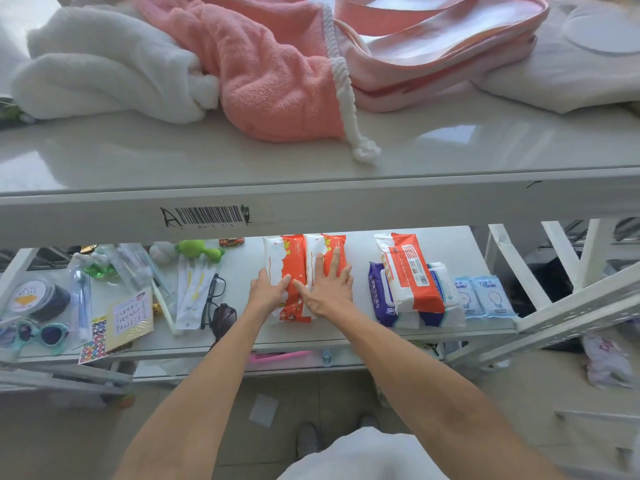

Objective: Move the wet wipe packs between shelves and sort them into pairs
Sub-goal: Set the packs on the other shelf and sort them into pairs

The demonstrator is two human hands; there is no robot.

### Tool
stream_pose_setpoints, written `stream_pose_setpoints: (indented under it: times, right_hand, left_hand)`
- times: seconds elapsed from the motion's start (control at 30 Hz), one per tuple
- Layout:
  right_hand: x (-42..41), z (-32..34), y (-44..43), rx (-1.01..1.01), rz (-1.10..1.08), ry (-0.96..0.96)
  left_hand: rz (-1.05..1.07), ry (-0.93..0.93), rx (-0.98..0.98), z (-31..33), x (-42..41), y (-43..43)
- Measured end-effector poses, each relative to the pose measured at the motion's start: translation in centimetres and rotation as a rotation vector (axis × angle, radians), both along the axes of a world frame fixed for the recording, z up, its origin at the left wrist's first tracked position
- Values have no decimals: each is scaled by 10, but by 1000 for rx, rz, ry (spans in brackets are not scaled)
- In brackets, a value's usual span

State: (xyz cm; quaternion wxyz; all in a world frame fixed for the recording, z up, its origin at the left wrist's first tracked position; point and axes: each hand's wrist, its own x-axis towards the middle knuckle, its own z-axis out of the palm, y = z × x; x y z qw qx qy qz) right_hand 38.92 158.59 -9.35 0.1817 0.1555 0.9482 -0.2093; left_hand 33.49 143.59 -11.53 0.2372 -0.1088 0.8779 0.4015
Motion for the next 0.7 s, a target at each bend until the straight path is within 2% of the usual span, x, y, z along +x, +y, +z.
stream_pose_setpoints:
  times: [0.07, 0.13, 0.2, 0.27, 0.33, 0.47, 0.57, 0.63, 0.7]
  right_hand:
    - [-3, 2, 6, -31, -32, 71]
    - [-8, 6, 16, -76, -119, 232]
    - [-19, 9, 27, -184, -276, 313]
    - [-34, 11, 36, -268, -382, 245]
    - [-49, 11, 44, -350, -460, 169]
    - [-69, 13, 58, -666, -572, 179]
    - [-76, 2, 69, -921, -737, 244]
    - [-79, -4, 73, -980, -786, 281]
    - [-76, 5, 72, -958, -776, 315]
  left_hand:
    - [-43, 73, -184, 9, 5, 4]
    - [-130, 348, -337, 21, 12, 14]
    - [-362, 566, -332, 23, 22, 32]
    - [-610, 519, -318, 17, 36, 50]
    - [-737, 391, -409, 10, 49, 56]
    - [-829, 306, -490, 16, 49, 53]
    - [-879, 254, -515, 19, 44, 49]
    - [-880, 249, -513, 18, 44, 46]
    - [-856, 237, -495, 19, 45, 45]
